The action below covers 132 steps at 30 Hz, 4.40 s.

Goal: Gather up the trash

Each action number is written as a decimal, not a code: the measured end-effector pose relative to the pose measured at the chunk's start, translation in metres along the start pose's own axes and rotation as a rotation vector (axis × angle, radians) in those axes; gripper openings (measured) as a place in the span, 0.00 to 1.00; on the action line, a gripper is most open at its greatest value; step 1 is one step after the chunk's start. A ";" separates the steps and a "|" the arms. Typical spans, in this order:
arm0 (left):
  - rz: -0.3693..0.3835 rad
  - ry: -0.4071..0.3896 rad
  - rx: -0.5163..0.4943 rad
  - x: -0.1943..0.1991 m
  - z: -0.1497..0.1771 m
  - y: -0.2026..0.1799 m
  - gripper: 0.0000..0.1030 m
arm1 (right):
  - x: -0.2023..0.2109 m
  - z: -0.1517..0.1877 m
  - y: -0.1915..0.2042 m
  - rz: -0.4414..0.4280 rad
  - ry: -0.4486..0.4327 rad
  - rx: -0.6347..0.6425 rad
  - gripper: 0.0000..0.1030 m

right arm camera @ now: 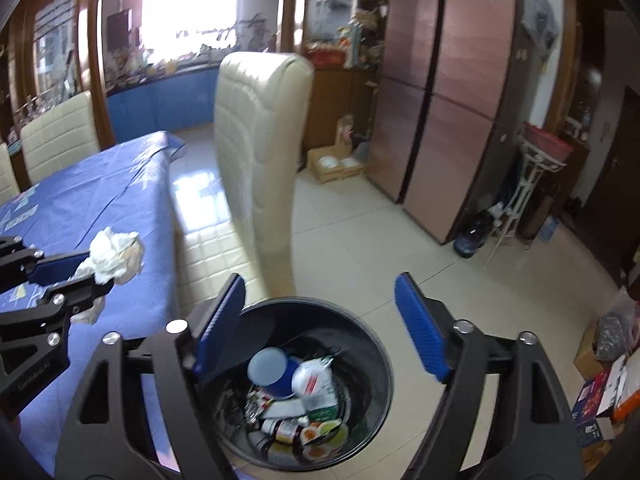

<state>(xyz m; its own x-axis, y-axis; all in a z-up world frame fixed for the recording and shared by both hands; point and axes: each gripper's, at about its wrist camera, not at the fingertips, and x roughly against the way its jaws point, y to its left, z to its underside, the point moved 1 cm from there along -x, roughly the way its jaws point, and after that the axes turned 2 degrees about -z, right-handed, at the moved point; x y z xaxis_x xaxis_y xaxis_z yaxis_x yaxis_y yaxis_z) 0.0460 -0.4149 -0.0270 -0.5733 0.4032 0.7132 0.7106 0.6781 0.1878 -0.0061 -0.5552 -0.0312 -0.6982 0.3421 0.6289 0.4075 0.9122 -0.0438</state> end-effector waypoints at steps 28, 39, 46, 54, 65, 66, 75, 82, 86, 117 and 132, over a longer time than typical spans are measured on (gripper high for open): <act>0.119 0.024 -0.075 -0.035 -0.034 -0.091 0.22 | -0.007 0.015 -0.089 0.125 0.015 -0.102 0.79; 0.130 0.008 -0.012 -0.032 -0.034 -0.080 0.82 | -0.008 0.016 -0.092 0.126 0.022 -0.118 0.79; 0.143 0.042 -0.004 -0.034 -0.031 -0.076 0.82 | -0.006 0.015 -0.088 0.125 0.018 -0.114 0.80; 0.130 0.038 -0.001 -0.032 -0.031 -0.074 0.82 | -0.004 0.016 -0.087 0.123 0.018 -0.114 0.81; 0.136 0.055 0.028 -0.033 -0.030 -0.065 0.82 | -0.004 0.018 -0.084 0.119 0.023 -0.116 0.82; 0.137 0.055 0.025 -0.033 -0.030 -0.065 0.82 | -0.004 0.018 -0.083 0.118 0.023 -0.116 0.82; 0.117 0.058 0.010 -0.030 -0.031 -0.064 0.82 | -0.004 0.019 -0.082 0.118 0.024 -0.111 0.82; 0.101 0.070 0.018 -0.031 -0.029 -0.060 0.82 | -0.004 0.020 -0.082 0.117 0.025 -0.113 0.82; 0.111 0.067 0.019 -0.031 -0.029 -0.060 0.82 | -0.006 0.020 -0.080 0.115 0.029 -0.113 0.82; 0.117 0.055 0.003 -0.032 -0.028 -0.062 0.82 | -0.009 0.021 -0.080 0.110 0.042 -0.116 0.82; 0.127 0.038 0.024 -0.030 -0.028 -0.059 0.82 | -0.010 0.021 -0.079 0.110 0.043 -0.116 0.82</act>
<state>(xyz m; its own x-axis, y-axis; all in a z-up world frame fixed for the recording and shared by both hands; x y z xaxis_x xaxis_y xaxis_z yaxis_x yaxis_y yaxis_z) 0.0331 -0.4845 -0.0405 -0.4634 0.4633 0.7554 0.7658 0.6382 0.0784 -0.0433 -0.6259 -0.0507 -0.6205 0.4261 0.6583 0.5468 0.8368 -0.0262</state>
